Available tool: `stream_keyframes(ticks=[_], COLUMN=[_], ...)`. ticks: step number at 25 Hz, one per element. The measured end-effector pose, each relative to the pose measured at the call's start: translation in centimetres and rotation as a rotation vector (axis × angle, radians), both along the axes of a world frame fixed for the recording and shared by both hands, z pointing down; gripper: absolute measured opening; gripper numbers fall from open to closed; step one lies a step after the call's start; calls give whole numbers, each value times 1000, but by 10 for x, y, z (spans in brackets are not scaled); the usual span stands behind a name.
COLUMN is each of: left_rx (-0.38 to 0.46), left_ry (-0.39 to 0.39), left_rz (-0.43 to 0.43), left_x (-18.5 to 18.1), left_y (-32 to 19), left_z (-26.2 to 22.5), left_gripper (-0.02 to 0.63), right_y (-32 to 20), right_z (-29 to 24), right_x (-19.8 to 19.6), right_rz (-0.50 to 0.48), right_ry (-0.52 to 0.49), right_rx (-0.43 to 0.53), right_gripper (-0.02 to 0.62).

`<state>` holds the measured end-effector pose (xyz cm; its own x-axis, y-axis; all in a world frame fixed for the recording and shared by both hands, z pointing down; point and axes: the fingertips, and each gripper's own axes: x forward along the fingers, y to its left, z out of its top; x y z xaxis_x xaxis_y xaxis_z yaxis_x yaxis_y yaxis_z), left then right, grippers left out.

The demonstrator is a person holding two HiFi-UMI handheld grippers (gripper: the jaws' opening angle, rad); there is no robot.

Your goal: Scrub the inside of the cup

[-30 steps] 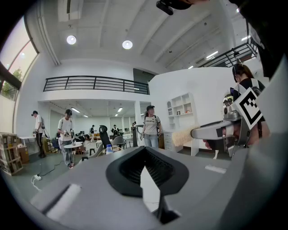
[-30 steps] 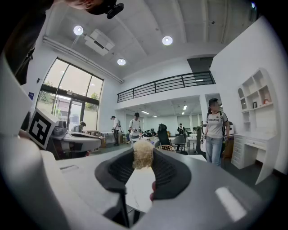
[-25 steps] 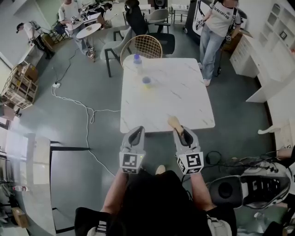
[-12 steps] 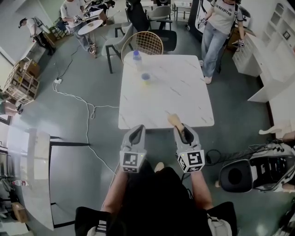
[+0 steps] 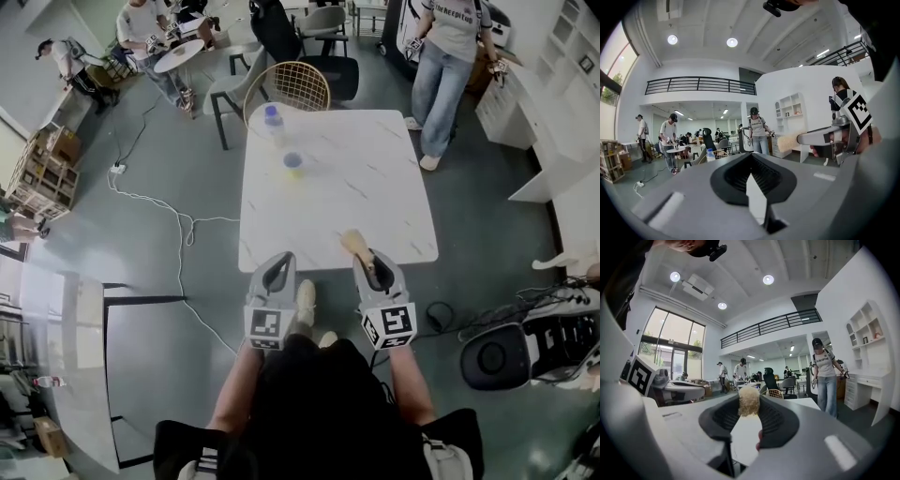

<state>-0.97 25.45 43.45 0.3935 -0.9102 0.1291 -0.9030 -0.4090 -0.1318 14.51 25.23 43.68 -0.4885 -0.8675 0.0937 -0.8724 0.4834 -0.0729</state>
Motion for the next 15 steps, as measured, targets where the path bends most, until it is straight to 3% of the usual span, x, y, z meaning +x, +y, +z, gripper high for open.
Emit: stream_keyframes(ticks=[15], left_rx=[-51], left_ry=[19], left_rz=[69], left_x=[14], left_y=[-104], left_z=[9], left_gripper=[8], right_y=[-86], right_z=[9], right_x=[4], right_rz=[37], right_ry=[26], right_rx=[-60], right_gripper=[110])
